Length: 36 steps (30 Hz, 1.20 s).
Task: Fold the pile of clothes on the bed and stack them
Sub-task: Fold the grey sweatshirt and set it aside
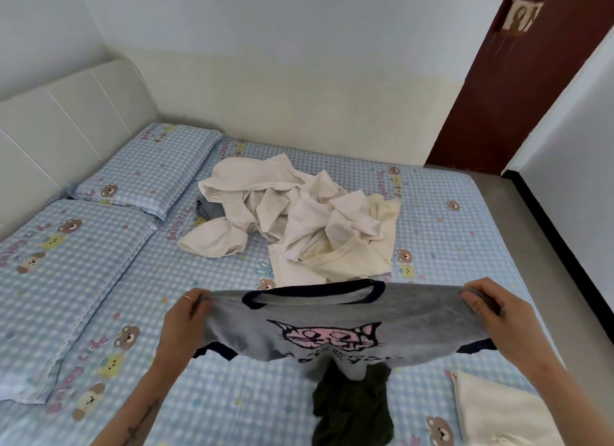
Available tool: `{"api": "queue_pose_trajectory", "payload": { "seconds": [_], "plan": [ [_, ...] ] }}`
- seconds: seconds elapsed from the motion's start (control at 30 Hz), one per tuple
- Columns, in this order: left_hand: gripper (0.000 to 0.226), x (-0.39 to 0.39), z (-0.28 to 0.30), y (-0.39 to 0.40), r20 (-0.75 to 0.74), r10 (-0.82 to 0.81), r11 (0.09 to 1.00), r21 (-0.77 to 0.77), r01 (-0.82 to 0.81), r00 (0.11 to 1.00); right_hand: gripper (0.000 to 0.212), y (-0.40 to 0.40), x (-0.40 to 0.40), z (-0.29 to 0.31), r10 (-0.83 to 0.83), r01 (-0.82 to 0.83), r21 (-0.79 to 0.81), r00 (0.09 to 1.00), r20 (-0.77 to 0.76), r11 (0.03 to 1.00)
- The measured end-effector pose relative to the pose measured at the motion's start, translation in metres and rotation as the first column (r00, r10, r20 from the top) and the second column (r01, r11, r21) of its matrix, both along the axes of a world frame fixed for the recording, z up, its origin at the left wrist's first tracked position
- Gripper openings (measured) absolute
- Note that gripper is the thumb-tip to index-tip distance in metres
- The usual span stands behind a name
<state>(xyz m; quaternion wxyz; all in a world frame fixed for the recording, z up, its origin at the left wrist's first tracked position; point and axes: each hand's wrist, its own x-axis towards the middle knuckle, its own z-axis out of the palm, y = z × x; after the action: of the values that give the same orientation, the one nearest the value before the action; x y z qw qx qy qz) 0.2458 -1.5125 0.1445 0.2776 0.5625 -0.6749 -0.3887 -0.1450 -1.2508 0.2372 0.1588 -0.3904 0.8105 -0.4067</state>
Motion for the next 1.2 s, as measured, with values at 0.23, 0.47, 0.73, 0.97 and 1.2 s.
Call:
{"api": "queue_pose_trajectory", "payload": {
  "seconds": [0.23,0.47,0.73,0.97,1.2],
  "plan": [
    [0.018,0.016,0.028,0.021,-0.021,-0.104,0.981,-0.164,0.099,0.994,0.020,0.035,0.023,0.005,-0.011,0.008,-0.017,0.986,-0.164,1.000],
    [0.016,0.058,0.044,0.075,0.140,-0.059,0.931,-0.350,0.105,0.988,0.016,0.083,0.046,0.019,0.049,-0.053,-0.015,0.977,-0.209,0.998],
    [0.018,0.122,0.048,0.150,0.194,-0.042,0.964,-0.251,0.091,0.980,0.010,0.130,0.088,0.021,0.168,-0.167,0.020,0.975,-0.142,0.986],
    [0.019,0.164,0.075,0.174,0.124,0.032,0.976,-0.218,-0.004,0.992,0.015,0.147,0.113,0.035,0.249,-0.248,0.028,0.966,-0.067,0.968],
    [0.009,0.140,0.055,0.108,0.212,-0.191,0.962,-0.152,0.225,0.958,0.016,0.095,0.116,0.002,0.245,-0.243,0.116,0.969,-0.006,0.963]
  ]
}}
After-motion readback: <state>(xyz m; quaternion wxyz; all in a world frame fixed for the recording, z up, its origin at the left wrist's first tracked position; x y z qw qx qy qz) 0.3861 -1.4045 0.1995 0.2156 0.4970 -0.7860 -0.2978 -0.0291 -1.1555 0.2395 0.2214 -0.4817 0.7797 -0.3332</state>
